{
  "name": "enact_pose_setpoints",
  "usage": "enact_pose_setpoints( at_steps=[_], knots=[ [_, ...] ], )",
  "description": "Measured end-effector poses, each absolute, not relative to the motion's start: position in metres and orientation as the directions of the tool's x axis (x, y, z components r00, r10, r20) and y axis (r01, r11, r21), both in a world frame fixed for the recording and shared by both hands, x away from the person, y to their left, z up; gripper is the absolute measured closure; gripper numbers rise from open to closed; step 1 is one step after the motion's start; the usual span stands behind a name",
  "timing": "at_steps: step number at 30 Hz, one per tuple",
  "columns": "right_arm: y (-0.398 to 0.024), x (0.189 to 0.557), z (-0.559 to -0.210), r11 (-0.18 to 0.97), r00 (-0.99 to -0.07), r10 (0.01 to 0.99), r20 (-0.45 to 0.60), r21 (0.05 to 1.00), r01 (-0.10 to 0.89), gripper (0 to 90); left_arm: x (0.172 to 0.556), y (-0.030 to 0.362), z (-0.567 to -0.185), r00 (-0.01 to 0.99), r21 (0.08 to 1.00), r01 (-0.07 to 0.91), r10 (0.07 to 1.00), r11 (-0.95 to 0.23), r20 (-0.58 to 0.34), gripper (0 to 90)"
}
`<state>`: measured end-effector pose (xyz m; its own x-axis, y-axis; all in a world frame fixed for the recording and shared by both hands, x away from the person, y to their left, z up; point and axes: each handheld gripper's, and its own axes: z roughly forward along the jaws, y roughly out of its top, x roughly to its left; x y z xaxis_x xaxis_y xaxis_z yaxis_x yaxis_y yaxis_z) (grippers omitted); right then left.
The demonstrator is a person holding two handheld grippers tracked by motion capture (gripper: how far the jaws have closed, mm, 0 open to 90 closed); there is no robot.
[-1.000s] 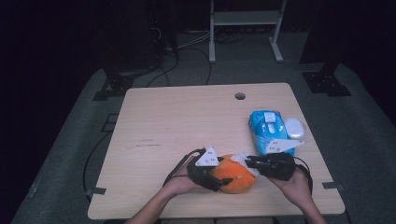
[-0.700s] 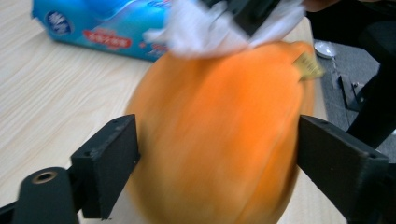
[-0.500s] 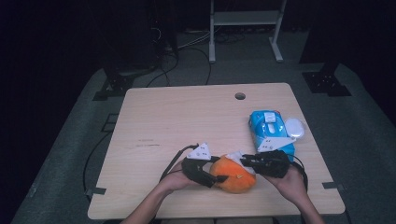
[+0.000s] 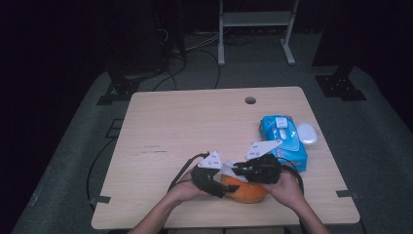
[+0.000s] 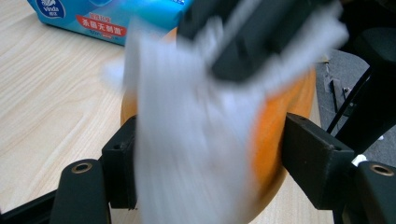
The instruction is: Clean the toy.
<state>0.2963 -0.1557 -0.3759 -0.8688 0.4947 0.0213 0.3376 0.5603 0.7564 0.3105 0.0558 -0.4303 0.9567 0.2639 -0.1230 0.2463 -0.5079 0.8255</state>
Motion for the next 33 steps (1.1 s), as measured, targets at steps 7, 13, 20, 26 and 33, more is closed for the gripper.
enact_pose_setpoints(
  at_steps=[7, 13, 20, 26, 33],
  knots=[
    [-0.213, 0.288, -0.388, 0.437, -0.797, 0.591, 0.12, 0.784, 0.442, 78.9, 0.311, 0.056, -0.432, 0.96, 0.827, 0.242, 0.25, -0.507, -0.127, 27.1],
    [-0.215, 0.28, -0.392, 0.46, -0.823, 0.557, 0.112, 0.783, 0.418, 78.8, 0.317, 0.065, -0.427, 0.959, 0.839, 0.27, 0.205, -0.472, -0.193, 18.7],
    [-0.207, 0.281, -0.395, 0.487, -0.843, 0.527, 0.106, 0.775, 0.402, 78.8, 0.33, 0.068, -0.435, 0.929, 0.823, 0.367, 0.217, -0.433, -0.3, 9.4],
    [-0.207, 0.281, -0.399, 0.486, -0.847, 0.518, 0.12, 0.773, 0.407, 78.7, 0.338, 0.062, -0.456, 0.892, 0.781, 0.45, 0.179, -0.434, -0.415, 3.1],
    [-0.206, 0.281, -0.396, 0.476, -0.843, 0.523, 0.125, 0.778, 0.41, 78.5, 0.333, 0.067, -0.448, 0.922, 0.833, 0.387, 0.148, -0.396, -0.358, 33.1]
  ],
)
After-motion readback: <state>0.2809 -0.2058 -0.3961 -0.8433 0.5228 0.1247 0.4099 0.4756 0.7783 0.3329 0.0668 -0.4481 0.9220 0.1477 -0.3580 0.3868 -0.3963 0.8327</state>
